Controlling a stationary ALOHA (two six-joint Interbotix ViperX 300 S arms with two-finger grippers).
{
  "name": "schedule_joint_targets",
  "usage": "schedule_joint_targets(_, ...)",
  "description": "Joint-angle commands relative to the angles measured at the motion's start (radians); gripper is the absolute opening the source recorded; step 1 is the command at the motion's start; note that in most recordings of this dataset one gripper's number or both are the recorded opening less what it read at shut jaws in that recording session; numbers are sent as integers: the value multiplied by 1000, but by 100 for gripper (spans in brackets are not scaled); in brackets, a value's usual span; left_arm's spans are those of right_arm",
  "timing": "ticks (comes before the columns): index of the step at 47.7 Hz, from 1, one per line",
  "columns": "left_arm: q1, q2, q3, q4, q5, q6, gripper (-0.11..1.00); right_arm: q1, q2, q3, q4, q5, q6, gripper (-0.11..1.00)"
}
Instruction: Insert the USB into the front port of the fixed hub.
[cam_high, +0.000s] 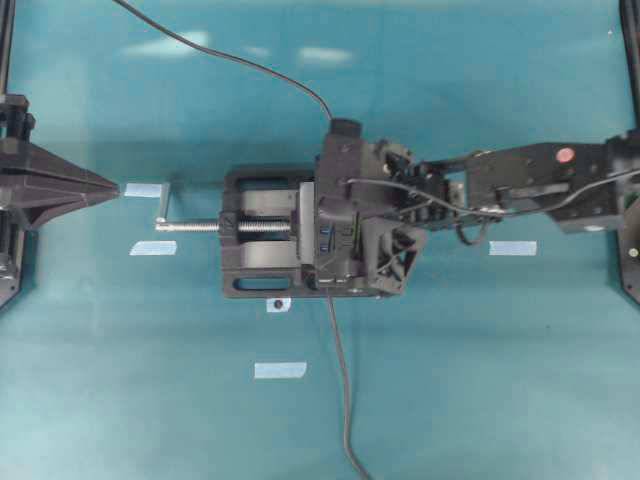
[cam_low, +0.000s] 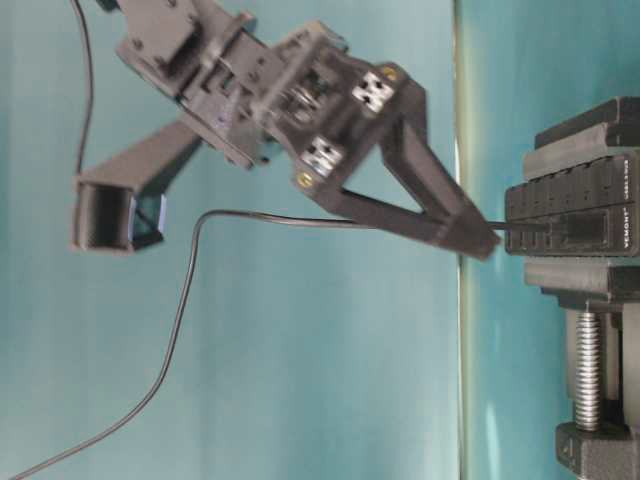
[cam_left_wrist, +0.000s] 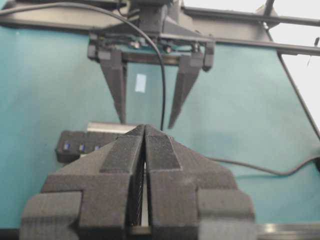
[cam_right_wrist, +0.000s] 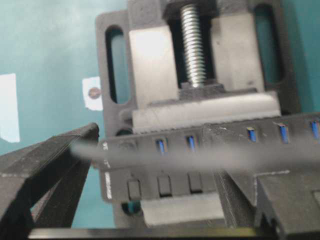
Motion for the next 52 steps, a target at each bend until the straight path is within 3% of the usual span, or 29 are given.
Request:
schedule_joint_targets(1,3,8,-12,3,-9,-2,0,-5,-51,2,2,-8,9,86)
schedule_joint_targets(36,3,8,-6,3,-11,-3,0,-28,-186,149,2,-138,11,86)
schedule_joint_targets(52,3,3,14,3,-11,-3,0,-31,-235,249,2,-295,14,86)
